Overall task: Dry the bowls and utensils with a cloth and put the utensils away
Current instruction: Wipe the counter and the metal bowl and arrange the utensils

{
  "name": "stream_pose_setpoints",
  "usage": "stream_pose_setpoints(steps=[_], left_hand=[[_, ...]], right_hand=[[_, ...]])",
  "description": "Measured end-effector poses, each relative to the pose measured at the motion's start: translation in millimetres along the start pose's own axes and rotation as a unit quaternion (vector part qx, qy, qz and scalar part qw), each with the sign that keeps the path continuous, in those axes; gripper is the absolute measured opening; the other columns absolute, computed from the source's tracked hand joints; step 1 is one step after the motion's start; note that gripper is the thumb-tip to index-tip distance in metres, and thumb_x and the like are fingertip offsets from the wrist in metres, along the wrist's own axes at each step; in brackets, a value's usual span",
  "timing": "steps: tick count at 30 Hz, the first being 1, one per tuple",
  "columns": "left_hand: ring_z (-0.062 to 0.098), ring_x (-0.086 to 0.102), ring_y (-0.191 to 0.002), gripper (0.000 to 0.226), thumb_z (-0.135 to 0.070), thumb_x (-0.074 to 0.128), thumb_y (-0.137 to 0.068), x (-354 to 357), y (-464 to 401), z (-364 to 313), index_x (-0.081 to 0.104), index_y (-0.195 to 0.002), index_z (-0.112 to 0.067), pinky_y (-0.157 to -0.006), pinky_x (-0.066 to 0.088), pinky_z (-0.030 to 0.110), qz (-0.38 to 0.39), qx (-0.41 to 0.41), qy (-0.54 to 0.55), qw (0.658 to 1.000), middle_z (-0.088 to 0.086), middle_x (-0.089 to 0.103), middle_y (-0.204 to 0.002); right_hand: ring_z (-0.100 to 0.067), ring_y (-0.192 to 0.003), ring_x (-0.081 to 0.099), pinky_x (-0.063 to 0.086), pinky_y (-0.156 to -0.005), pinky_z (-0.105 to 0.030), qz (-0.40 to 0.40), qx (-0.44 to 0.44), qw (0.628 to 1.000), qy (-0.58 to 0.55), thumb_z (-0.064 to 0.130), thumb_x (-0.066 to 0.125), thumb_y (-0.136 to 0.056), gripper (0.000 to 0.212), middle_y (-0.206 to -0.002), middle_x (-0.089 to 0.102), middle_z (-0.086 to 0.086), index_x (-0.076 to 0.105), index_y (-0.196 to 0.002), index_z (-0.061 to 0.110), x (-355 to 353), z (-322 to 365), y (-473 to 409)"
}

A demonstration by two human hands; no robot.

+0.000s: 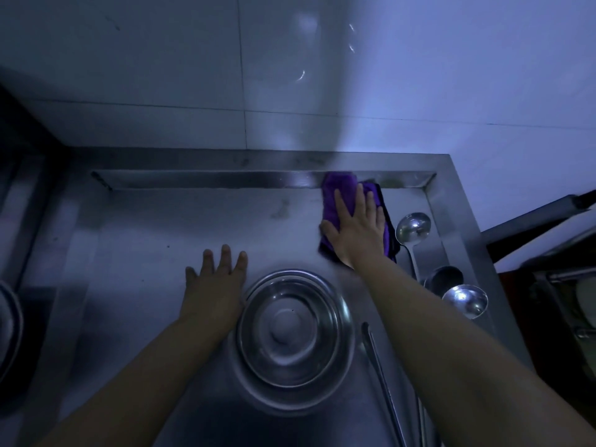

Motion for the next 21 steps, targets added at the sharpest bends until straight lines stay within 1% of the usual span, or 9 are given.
stream_pose_setpoints(steps=[4, 7, 10, 12, 14, 16, 17, 19, 21], left_hand=[[0.041, -0.003, -0.143, 0.076, -0.038, 0.044, -0.096, -2.3, 2.1, -0.8, -0.005, -0.15, -0.02, -0.111, 0.016, 0.058, -0.008, 0.001, 0.013, 1.0, 0.013, -0.008, -0.158], [0.041, -0.003, -0.143, 0.076, -0.037, 0.044, -0.095, -2.4, 3.7, -0.1, -0.005, -0.15, -0.02, -0.112, 0.015, 0.059, -0.009, 0.002, 0.022, 1.0, 0.013, -0.008, -0.158], [0.038, -0.003, -0.143, 0.075, -0.037, 0.044, -0.095, -3.3, 5.7, 1.7, -0.004, -0.15, -0.022, -0.112, 0.013, 0.057, 0.006, 0.017, 0.023, 1.0, 0.011, -0.008, -0.158], [0.034, 0.002, -0.144, 0.071, -0.033, 0.046, -0.093, -5.2, 8.9, 6.4, 0.005, -0.15, -0.021, -0.112, 0.016, 0.053, 0.015, 0.031, 0.042, 0.999, 0.009, -0.003, -0.159], [0.03, 0.021, -0.139, 0.058, -0.026, 0.049, -0.09, -9.7, 19.6, 11.9, 0.027, -0.142, -0.014, -0.108, 0.029, 0.047, -0.01, 0.04, 0.088, 0.995, 0.011, 0.019, -0.153], [0.028, 0.043, -0.12, 0.033, -0.019, 0.05, -0.088, -16.5, 39.1, 19.1, 0.047, -0.12, -0.009, -0.095, 0.041, 0.042, -0.085, 0.036, 0.152, 0.984, 0.011, 0.047, -0.127], [0.028, 0.048, -0.115, 0.025, -0.018, 0.049, -0.09, -17.2, 51.9, 22.2, 0.052, -0.113, -0.01, -0.091, 0.043, 0.039, -0.12, 0.031, 0.17, 0.978, 0.01, 0.052, -0.118], [0.029, 0.047, -0.123, 0.031, -0.018, 0.049, -0.092, -8.9, 76.5, 26.6, 0.055, -0.121, -0.009, -0.099, 0.039, 0.039, -0.154, 0.019, 0.174, 0.972, 0.012, 0.056, -0.126], [0.026, 0.036, -0.135, 0.043, -0.02, 0.048, -0.094, 5.3, 96.1, 28.4, 0.046, -0.136, -0.01, -0.11, 0.029, 0.037, -0.143, 0.012, 0.167, 0.975, 0.011, 0.045, -0.143]], right_hand=[[-0.033, -0.144, -0.017, -0.005, -0.114, -0.055, 0.025, 0.087, 0.995, -0.031, 0.058, 0.031, -0.094, 0.069, -0.158, -0.019, -0.009, -0.001, -0.151, 0.036, 5.3, 0.3, 18.9], [-0.032, -0.145, -0.012, 0.001, -0.113, -0.055, 0.033, 0.105, 0.992, -0.068, 0.047, 0.037, -0.095, 0.065, -0.159, -0.016, -0.006, 0.004, -0.15, 0.038, 7.6, 24.0, 33.8], [-0.031, -0.144, -0.002, 0.011, -0.111, -0.053, 0.032, 0.062, 0.992, -0.101, 0.029, 0.05, -0.093, 0.065, -0.16, -0.007, -0.001, 0.018, -0.148, 0.04, 5.2, 55.7, 53.8], [-0.032, -0.14, 0.006, 0.018, -0.106, -0.051, 0.045, 0.019, 0.993, -0.111, 0.016, 0.059, -0.087, 0.07, -0.16, -0.001, 0.001, 0.028, -0.146, 0.039, 3.3, 74.1, 70.6], [-0.034, -0.135, 0.014, 0.025, -0.103, -0.049, 0.049, -0.019, 0.992, -0.111, 0.008, 0.06, -0.083, 0.07, -0.16, 0.007, 0.002, 0.038, -0.142, 0.037, -2.9, 89.3, 90.1], [-0.036, -0.128, 0.025, 0.03, -0.1, -0.048, 0.043, -0.051, 0.994, -0.089, 0.008, 0.059, -0.083, 0.064, -0.157, 0.017, 0.0, 0.043, -0.139, 0.034, -11.7, 101.6, 113.0], [-0.036, -0.125, 0.029, 0.033, -0.098, -0.048, 0.035, -0.069, 0.994, -0.075, 0.01, 0.059, -0.084, 0.061, -0.156, 0.02, -0.001, 0.045, -0.138, 0.033, -15.6, 107.8, 127.9], [-0.037, -0.121, 0.035, 0.035, -0.094, -0.048, 0.018, -0.103, 0.993, -0.055, 0.011, 0.062, -0.08, 0.058, -0.154, 0.026, -0.006, 0.049, -0.135, 0.027, -20.7, 120.2, 166.0], [-0.038, -0.113, 0.048, 0.042, -0.085, -0.05, -0.001, -0.113, 0.993, -0.04, 0.012, 0.072, -0.068, 0.057, -0.148, 0.04, -0.01, 0.06, -0.123, 0.022, -21.7, 126.2, 207.4]])
Point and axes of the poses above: each hand's wrist, its own y-axis away from the middle knuckle, its own x-axis out of the palm, z = x × y, the point moved 8 cm from there along -y, towards the middle knuckle
